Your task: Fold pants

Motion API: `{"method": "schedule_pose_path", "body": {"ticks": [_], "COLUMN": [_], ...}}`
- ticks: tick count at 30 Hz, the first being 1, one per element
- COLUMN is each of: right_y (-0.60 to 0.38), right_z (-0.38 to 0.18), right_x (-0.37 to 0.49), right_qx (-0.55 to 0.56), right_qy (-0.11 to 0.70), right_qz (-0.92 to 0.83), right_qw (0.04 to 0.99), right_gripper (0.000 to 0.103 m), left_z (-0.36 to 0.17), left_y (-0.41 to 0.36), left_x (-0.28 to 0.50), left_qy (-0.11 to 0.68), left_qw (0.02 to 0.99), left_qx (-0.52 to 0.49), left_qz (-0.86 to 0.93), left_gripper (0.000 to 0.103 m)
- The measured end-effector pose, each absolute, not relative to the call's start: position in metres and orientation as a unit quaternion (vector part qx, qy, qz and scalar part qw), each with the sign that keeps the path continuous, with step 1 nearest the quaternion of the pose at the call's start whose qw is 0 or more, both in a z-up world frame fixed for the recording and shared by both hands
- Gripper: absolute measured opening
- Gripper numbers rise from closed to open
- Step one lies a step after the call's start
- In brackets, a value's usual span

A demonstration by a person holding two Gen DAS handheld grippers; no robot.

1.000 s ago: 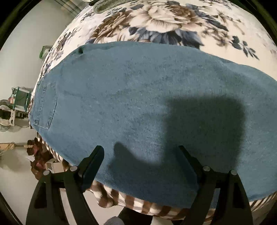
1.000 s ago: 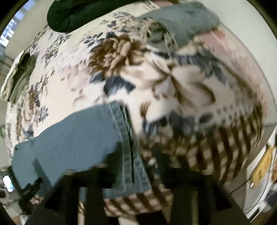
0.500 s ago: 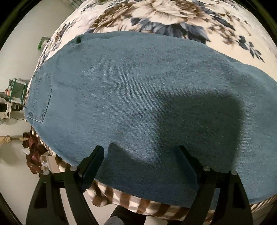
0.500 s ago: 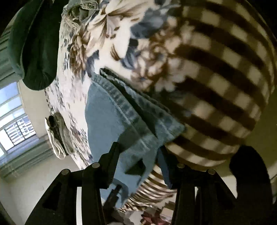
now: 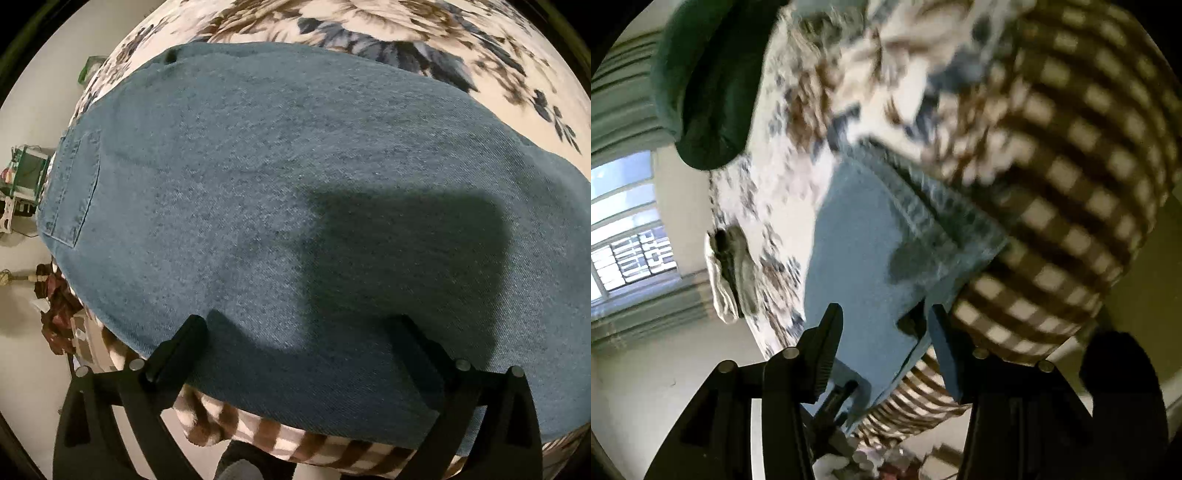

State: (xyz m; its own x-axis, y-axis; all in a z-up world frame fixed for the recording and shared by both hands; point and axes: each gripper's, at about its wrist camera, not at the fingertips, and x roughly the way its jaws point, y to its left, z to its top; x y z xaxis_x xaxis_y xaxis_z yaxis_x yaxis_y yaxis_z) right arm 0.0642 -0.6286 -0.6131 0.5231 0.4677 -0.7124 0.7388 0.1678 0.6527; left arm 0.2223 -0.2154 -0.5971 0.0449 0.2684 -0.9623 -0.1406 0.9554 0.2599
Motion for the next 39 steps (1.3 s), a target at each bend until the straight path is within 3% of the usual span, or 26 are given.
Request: {"method": "schedule_pose_path", "body": {"ticks": [4,6,9,14,17,18,21,25,27,34,36,37,39], "right_y": [-0.620,-0.623,-0.627,-0.627,-0.638,-0.640,-0.640,-0.632,-0.628,-0.618,-0.617,-0.615,-0.611], "right_z": [-0.642,-0.639,-0.602,-0.616,-0.618,-0.616,-0.625,-0.659,-0.657,-0.675,-0.671,-0.664,-0.653], "right_x": [0.088,0.093,0.095,0.097,0.076,0.072,0.068,0.078,0.078,0.119,0.126,0.128,0.133], "right_qx": [0.639,0.616,0.545,0.458,0.507,0.507,0.541,0.586,0.601,0.608,0.593,0.584,0.557], "right_qy": [0.477,0.469,0.446,0.527,0.501,0.499,0.486,0.477,0.436,0.416,0.425,0.427,0.433], "right_qz": [-0.126,-0.150,-0.185,-0.212,-0.206,-0.211,-0.186,-0.161,-0.147,-0.133,-0.147,-0.151,-0.155], "right_qw": [0.590,0.615,0.685,0.683,0.670,0.671,0.661,0.635,0.654,0.663,0.668,0.674,0.692], "right_gripper": [0.047,0.011,0.005,0.007,0.025,0.042,0.051,0.051,0.042,0.041,0.015,0.009,0.007], "left_z": [-0.597,-0.594,-0.582,-0.576,-0.589,-0.591,-0.597,-0.602,-0.604,-0.612,-0.612,-0.611,-0.602], "left_y": [-0.215,-0.212,-0.211,-0.220,-0.218,-0.217,-0.219,-0.222,-0.221,-0.213,-0.210,-0.209,-0.211], "left_x": [0.223,0.223,0.223,0.216,0.211,0.211,0.212,0.216,0.220,0.232,0.237,0.239,0.243], "left_qy": [0.678,0.679,0.677,0.672,0.682,0.681,0.681,0.685,0.688,0.694,0.699,0.700,0.690], "left_qw": [0.720,0.719,0.724,0.732,0.722,0.724,0.724,0.721,0.719,0.716,0.712,0.712,0.720], "left_qx": [0.044,0.041,0.025,0.026,0.016,0.015,0.020,0.027,0.027,0.023,0.026,0.027,0.032], "left_qz": [0.143,0.141,0.130,0.112,0.114,0.113,0.108,0.098,0.092,0.070,0.060,0.059,0.062], "left_gripper": [0.103,0.103,0.103,0.103,0.103,0.103,0.103,0.103,0.103,0.103,0.103,0.103,0.103]}}
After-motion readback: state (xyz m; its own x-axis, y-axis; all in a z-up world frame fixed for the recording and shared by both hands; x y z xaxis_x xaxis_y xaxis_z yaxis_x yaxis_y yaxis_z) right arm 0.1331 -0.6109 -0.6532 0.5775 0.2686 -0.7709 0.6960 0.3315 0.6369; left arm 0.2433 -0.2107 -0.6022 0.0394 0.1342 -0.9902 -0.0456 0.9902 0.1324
